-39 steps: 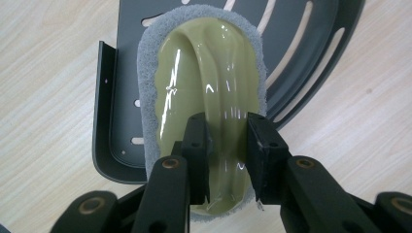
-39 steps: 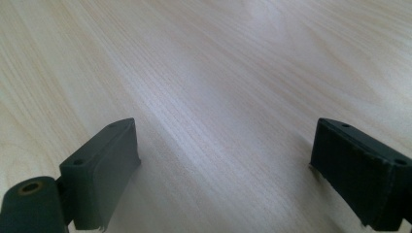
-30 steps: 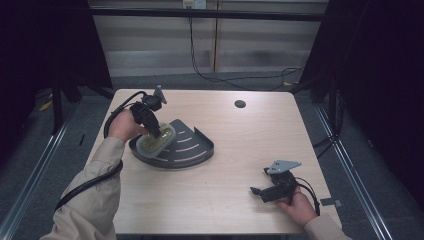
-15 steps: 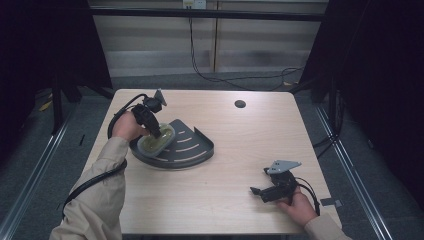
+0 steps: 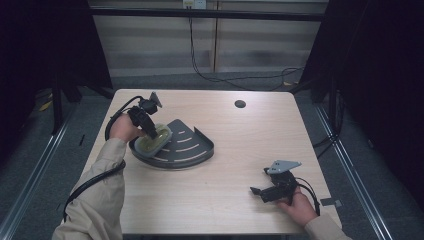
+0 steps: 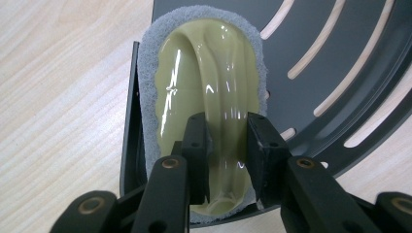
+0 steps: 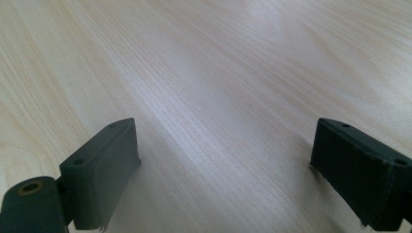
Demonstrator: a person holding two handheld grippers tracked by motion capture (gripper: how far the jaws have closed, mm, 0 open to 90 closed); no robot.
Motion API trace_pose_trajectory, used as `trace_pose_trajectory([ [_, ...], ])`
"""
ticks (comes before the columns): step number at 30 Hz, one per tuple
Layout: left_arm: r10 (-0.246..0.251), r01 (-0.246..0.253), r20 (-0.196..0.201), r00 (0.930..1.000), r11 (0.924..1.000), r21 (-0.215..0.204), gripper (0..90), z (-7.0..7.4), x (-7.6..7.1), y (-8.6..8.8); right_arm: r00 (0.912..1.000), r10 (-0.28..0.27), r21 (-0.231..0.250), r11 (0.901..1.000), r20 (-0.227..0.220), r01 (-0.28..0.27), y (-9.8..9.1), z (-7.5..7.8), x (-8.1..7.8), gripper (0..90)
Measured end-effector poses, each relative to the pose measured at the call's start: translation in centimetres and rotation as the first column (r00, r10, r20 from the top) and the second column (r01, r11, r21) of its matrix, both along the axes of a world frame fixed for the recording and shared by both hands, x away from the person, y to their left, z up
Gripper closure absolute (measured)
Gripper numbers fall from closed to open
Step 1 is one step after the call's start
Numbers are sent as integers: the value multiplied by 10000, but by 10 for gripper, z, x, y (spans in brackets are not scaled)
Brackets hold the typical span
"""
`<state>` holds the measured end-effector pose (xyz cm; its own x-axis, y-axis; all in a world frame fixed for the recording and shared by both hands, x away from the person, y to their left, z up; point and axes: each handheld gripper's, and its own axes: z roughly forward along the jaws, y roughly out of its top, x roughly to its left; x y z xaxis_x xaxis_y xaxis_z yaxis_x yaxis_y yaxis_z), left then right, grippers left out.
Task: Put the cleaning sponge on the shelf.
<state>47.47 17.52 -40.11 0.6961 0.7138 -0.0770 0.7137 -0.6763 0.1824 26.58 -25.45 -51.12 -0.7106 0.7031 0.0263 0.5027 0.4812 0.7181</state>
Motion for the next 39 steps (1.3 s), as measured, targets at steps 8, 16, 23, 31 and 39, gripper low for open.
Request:
trace_pose_trajectory([
  [8,34,-34,0,10000,9999,-142,717,-8,1,5,10000,1,-3,10000,4,-1,0,0,0,93],
  [16,39,-39,2,10000,9999,-93,717,-15,2,6,10000,0,-3,10000,4,0,0,0,0,93],
  [23,75,-75,-51,10000,9999,-135,714,-17,2,7,10000,0,-3,10000,1,0,0,0,0,93],
  [31,291,-290,174,9994,9995,-87,700,-16,2,9,10000,1,-3,10000,-2,-1,0,0,0,93],
  [39,653,-651,78,9978,9977,-190,600,-14,1,10,10000,1,-4,10000,3,-1,0,0,0,93],
])
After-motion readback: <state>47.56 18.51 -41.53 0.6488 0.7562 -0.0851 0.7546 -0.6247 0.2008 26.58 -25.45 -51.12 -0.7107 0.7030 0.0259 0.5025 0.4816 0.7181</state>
